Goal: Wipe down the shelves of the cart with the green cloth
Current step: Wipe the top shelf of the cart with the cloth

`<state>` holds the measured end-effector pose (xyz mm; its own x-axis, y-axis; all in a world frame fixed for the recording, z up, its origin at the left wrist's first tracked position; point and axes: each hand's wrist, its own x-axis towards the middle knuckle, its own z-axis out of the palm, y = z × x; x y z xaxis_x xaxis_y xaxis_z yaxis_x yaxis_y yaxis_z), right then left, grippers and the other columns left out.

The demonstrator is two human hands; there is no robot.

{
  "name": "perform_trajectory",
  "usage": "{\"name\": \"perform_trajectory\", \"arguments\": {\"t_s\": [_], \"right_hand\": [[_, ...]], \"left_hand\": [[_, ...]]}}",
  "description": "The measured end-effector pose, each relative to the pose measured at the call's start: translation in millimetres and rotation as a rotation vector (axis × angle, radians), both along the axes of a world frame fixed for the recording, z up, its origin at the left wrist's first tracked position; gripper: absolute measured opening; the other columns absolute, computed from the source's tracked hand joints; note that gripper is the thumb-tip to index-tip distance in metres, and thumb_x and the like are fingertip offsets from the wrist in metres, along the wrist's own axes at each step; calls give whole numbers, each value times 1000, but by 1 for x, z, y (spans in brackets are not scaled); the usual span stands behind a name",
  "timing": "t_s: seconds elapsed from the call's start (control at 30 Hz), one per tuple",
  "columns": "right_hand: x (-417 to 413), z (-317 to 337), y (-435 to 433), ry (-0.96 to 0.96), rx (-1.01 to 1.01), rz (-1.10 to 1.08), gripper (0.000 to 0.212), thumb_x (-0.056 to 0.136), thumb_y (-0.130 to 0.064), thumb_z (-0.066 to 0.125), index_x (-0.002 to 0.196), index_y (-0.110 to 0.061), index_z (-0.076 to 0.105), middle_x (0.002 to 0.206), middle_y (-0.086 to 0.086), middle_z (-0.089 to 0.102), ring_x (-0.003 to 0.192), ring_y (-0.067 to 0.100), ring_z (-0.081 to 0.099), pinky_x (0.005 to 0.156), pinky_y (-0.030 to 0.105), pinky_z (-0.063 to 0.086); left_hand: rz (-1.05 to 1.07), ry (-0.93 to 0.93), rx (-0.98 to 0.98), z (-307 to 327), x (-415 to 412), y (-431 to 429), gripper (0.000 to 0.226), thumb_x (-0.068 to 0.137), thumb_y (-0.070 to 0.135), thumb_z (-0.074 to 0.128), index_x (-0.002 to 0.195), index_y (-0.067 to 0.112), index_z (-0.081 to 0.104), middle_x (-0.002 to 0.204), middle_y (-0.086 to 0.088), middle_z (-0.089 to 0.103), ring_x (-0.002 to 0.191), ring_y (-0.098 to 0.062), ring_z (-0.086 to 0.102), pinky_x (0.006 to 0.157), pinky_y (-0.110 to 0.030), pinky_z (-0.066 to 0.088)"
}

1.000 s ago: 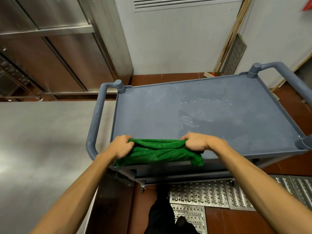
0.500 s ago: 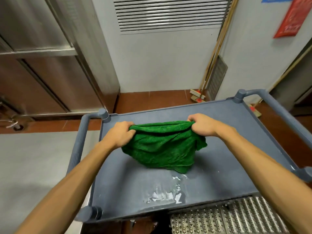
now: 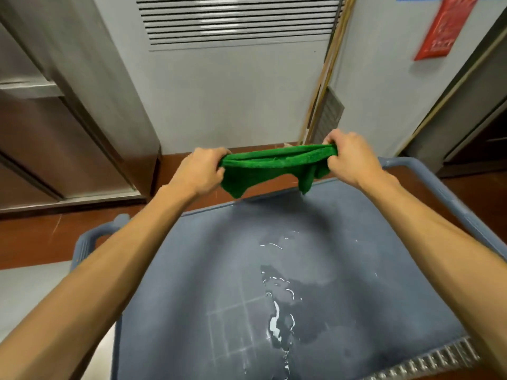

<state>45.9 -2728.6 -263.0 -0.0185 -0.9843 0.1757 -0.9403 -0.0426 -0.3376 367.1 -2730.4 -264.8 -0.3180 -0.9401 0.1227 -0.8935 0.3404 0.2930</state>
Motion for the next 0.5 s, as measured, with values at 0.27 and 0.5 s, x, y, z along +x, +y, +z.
{"name": "perform_trajectory", "arguments": {"t_s": [0.27,0.5], "right_hand": [[-26,-132,46,168,352,5,36,82,-9,62,114,-24,69,111,9,65,113,32,53,88,42,51],[-20,-211,104,61,547,-33,69,82,-4,57,146,-26,43,131,10,49,122,33,49,97,40,47]], "left_hand": [[-75,-200,289,-137,-26,24,25,90,23,58,113,14,61,114,-12,67,110,-35,59,81,-41,50],[-22,-138,505,-219,-30,84,35,89,31,65,121,18,56,120,-10,58,110,-34,59,85,-38,47]]}}
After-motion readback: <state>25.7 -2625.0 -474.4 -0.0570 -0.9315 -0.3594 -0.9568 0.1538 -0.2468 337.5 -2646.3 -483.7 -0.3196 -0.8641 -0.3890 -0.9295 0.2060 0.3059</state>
